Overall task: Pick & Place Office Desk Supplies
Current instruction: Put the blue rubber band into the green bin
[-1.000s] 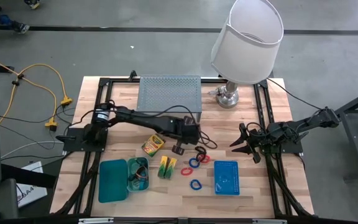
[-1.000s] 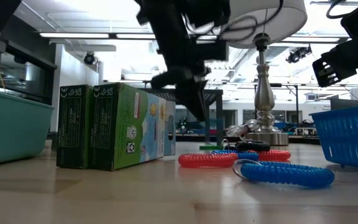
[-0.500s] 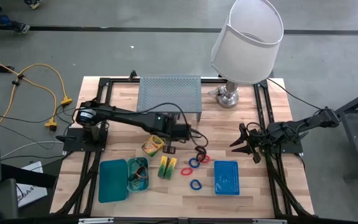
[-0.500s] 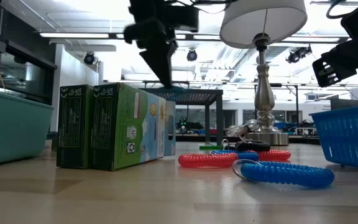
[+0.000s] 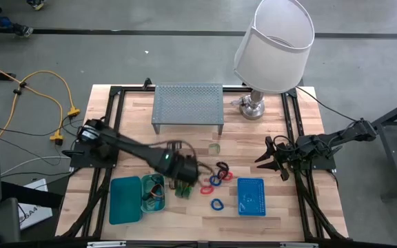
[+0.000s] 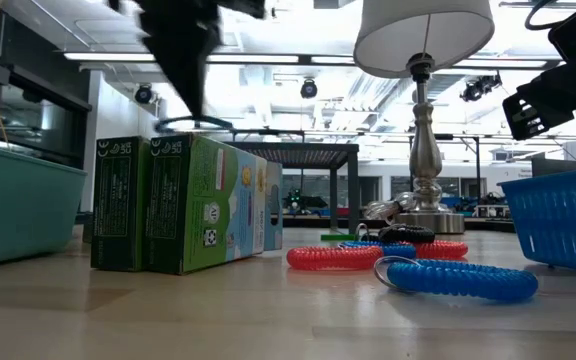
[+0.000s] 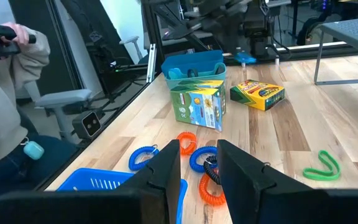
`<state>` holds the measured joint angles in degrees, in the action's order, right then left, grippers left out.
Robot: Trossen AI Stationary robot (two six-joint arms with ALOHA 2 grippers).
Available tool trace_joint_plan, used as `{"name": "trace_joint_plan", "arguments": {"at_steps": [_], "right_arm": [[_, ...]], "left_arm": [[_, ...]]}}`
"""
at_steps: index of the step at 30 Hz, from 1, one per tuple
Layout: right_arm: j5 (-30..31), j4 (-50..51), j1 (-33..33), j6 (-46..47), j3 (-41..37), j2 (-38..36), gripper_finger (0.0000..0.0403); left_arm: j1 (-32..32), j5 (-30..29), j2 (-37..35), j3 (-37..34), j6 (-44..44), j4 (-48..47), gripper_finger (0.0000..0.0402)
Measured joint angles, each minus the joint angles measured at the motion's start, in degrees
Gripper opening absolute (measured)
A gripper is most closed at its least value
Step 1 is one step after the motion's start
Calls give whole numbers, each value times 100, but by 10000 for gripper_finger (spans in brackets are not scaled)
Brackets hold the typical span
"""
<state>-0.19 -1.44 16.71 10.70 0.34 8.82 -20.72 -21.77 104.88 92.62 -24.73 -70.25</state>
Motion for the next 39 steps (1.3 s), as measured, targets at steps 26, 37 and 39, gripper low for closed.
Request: {"name": "trace_joint_plan", "arguments": {"at_steps": [26, 37, 39], "right_arm": [[0, -2, 1, 0, 2, 0, 94], [0, -2, 0, 0, 1, 0, 94], [-1, -2, 0, 0, 2, 0, 94]], "left_arm": [[-2124, 154, 4, -730, -4434, -207, 1], [-2026, 480, 7, -763, -4680, -195, 32], [-2030, 493, 7, -763, -4690, -195, 43]]}}
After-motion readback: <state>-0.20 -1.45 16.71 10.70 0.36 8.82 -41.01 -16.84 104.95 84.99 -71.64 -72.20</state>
